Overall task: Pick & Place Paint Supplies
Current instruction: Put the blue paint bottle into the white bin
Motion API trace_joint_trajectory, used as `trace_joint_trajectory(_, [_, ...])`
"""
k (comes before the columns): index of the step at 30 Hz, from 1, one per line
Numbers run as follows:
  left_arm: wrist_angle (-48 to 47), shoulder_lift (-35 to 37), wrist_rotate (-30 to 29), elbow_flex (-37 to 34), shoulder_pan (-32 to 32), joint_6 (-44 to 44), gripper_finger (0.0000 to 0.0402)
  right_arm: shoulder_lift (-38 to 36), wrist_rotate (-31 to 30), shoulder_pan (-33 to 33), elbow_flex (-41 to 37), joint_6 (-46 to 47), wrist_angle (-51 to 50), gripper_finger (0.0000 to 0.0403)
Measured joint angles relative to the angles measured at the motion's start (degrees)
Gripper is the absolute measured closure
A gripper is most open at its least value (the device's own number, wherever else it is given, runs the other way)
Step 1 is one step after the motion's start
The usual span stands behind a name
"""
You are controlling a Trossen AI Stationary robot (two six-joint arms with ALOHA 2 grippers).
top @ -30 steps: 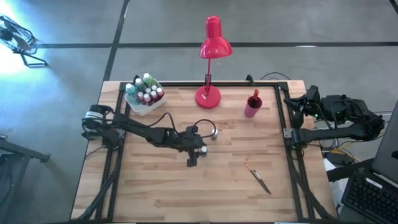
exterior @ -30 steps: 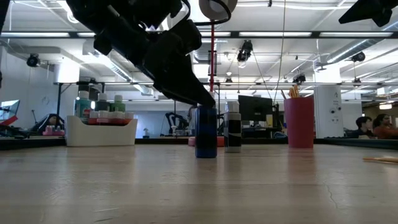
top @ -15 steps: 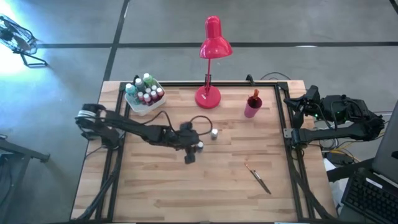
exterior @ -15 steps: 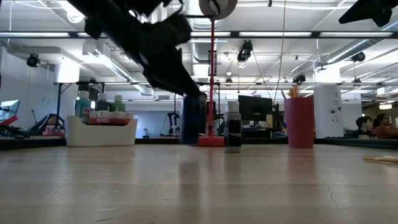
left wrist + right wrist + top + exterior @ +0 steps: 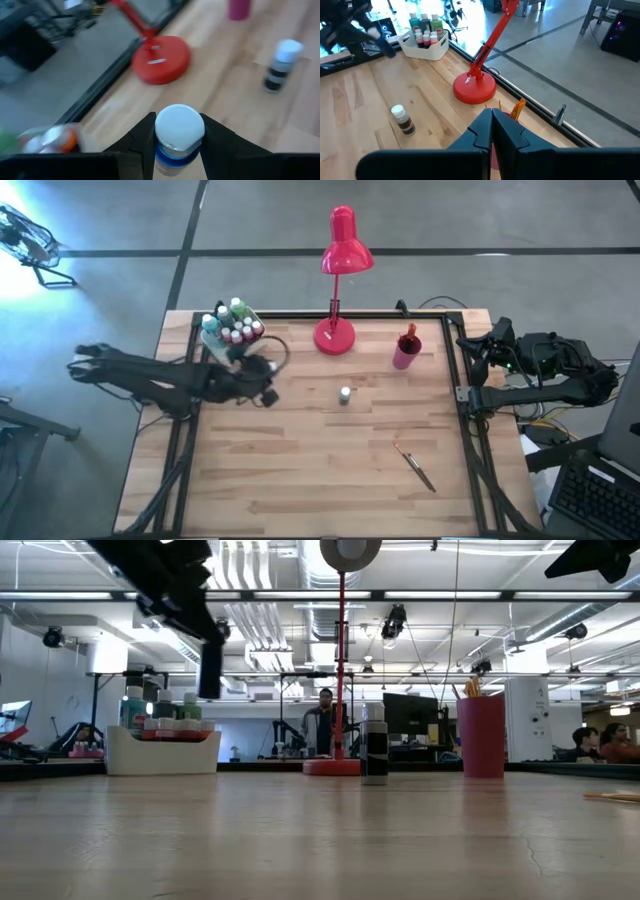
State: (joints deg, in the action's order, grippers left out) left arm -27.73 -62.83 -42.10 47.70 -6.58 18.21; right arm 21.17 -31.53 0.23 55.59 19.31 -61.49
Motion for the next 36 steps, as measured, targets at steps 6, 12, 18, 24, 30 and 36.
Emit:
trace_joint_trajectory(6, [-4.3,12.8,-5.2,-5.6,2.0,3.8,0.0283,0.0,0.0,0.0,0.0,0.0,0.0,0.0394])
trace_joint_trajectory(12, [-8.9,23.0,-7.9,-9.1,5.3,5.8,0.0283,0.0,0.0,0.0,0.0,0.0,0.0,0.0394])
trace_joint_trajectory(18, [-18.4,30.2,-13.0,-11.4,8.8,11.9,0.0283,0.0,0.0,0.0,0.0,0.0,0.0,0.0394])
trace_joint_trajectory(24, [-24.7,33.2,-13.3,-11.5,13.2,16.5,0.0283,0.0,0.0,0.0,0.0,0.0,0.0,0.0394])
trace_joint_trajectory(30, [-24.7,33.5,-13.6,-13.3,17.5,17.1,0.0283,0.0,0.0,0.0,0.0,0.0,0.0,0.0394])
trace_joint_trajectory(36, [-18.8,33.4,-11.8,-17.7,21.2,16.5,0.0283,0.0,0.0,0.0,0.0,0.0,0.0,0.0394])
